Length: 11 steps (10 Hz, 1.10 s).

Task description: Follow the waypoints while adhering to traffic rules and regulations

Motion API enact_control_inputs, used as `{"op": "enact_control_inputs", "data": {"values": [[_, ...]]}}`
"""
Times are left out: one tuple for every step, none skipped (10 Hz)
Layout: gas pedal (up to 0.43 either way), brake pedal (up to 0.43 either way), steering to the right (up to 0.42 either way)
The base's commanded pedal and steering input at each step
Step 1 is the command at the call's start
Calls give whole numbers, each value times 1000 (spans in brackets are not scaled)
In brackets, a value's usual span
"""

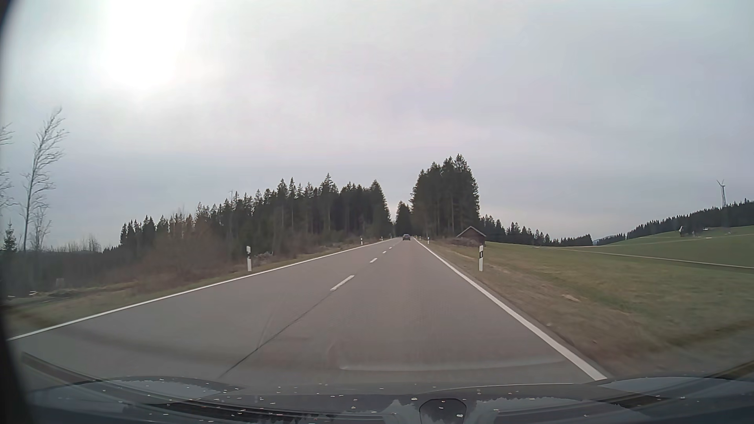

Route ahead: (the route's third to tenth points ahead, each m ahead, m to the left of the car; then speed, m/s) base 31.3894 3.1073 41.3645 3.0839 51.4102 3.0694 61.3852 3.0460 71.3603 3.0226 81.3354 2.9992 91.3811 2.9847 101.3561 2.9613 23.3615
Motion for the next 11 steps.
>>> {"op": "enact_control_inputs", "data": {"values": [[350, 0, 1], [350, 0, 1], [350, 0, 1], [350, 0, 1], [350, 0, 2], [339, 0, 1], [339, 0, 1], [339, 0, 1], [331, 0, 2], [331, 0, 2], [331, 0, 1]]}}
